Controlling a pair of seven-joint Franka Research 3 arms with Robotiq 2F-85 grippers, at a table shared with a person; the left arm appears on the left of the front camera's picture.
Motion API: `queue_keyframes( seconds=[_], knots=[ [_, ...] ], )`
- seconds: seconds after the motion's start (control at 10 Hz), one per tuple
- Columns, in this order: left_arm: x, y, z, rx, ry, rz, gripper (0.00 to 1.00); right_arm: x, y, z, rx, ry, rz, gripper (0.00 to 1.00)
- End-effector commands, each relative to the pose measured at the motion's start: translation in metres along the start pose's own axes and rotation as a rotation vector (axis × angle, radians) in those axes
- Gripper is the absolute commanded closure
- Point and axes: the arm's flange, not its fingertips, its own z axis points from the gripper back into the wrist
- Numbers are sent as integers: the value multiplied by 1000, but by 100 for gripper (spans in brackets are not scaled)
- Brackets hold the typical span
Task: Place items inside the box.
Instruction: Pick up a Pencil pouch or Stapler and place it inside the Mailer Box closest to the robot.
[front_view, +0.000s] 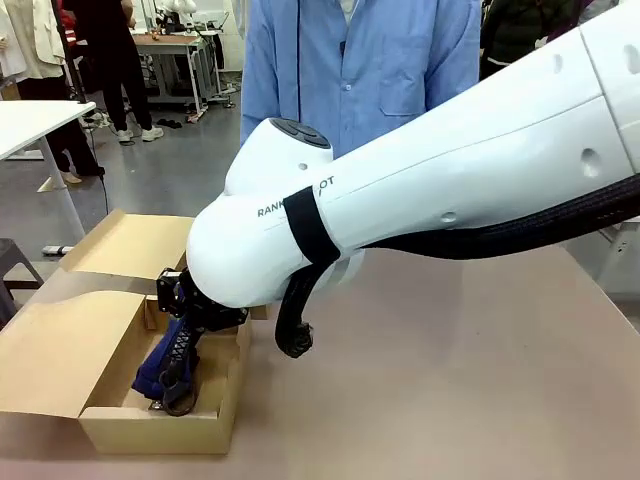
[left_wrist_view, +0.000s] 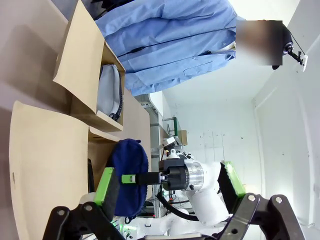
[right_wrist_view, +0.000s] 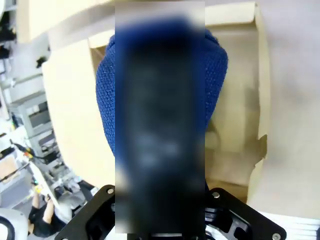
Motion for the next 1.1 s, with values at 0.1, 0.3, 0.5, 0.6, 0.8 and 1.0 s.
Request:
queue_keyframes(
  seconds=[0.1, 0.3, 0.5, 0.6, 0.8, 1.0],
  knots=[
    [0, -1, 0, -27, -13, -18, 0, 6, 12, -28, -112, 2, -57, 93],
    [0, -1, 0, -27, -13, -18, 0, 13, 7, -42, -158, 22, -69, 93],
    [0, -1, 0, -27, -13, -18, 0, 12, -1, -48, -249, 81, 0, 93],
    [0, -1, 0, -27, -13, -18, 0, 11, -2, -48, -252, 119, 25, 93],
    [0, -1, 0, -27, -13, -18, 0, 11, -2, -48, -240, 152, 27, 65],
    [0, -1, 0, -27, -13, -18, 0, 11, -3, -49, -250, 159, 30, 6]
  ],
)
